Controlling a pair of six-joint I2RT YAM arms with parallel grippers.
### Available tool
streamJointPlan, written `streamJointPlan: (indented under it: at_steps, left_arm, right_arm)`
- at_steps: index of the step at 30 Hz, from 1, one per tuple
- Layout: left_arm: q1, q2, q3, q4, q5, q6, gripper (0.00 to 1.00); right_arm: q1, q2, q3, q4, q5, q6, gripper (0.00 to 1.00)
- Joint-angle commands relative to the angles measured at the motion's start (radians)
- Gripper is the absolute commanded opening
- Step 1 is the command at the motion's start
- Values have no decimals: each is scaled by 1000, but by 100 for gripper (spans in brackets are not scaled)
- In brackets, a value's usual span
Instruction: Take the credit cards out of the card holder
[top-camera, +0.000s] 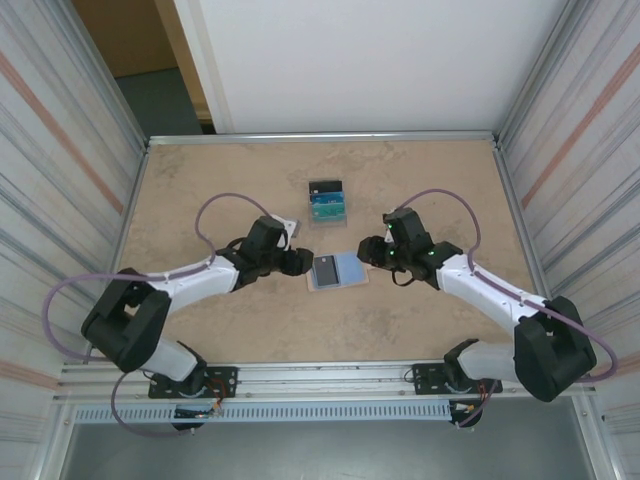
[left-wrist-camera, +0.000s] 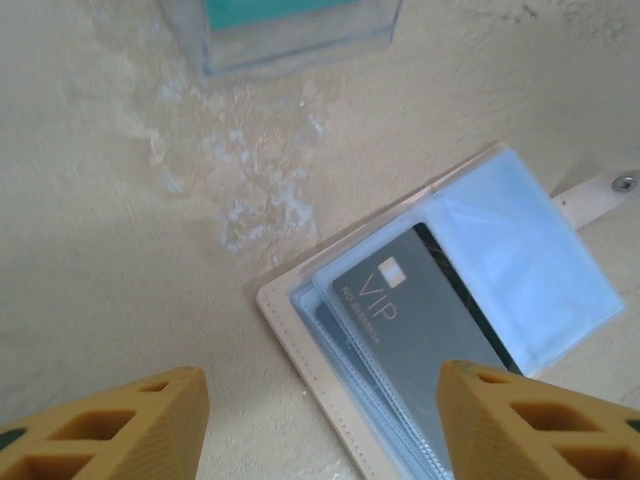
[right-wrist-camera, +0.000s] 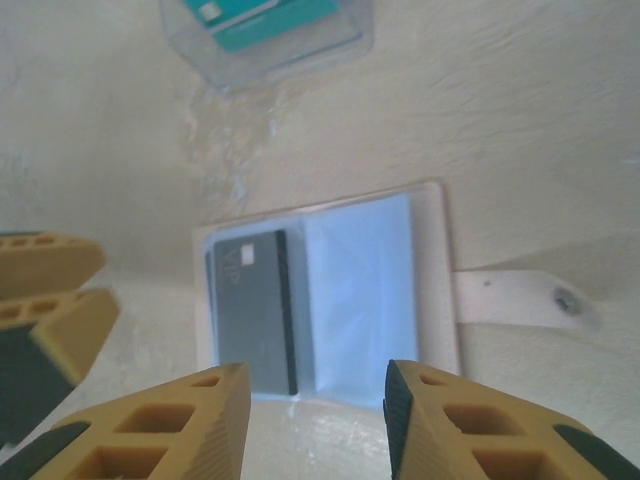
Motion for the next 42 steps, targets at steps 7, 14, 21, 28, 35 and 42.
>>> streamJointPlan:
  at_steps: [7,14,21,28,35,42]
  left_arm:
    - [62,119,-19,190,199,-130,51]
    - [60,164,8,173,208,-91,45]
    - [49,196,40,140,192,-43,41]
    - [18,217,90,71,136,19,40]
    - [-48,211,158,-104,-76,77,44]
    - [-83,208,182,-164,-113,82,46]
  right_arm:
    - [17,214,78,114,-174,-3,28]
    - [13,379,114,206,-289,38,22]
    - [-12,458,107,261,-332,69,19]
    - [-23,471,86,286,-339,79,19]
    - [-24,489,76,304,-344,88,19]
    - [-24,492,69,311,-346,93,19]
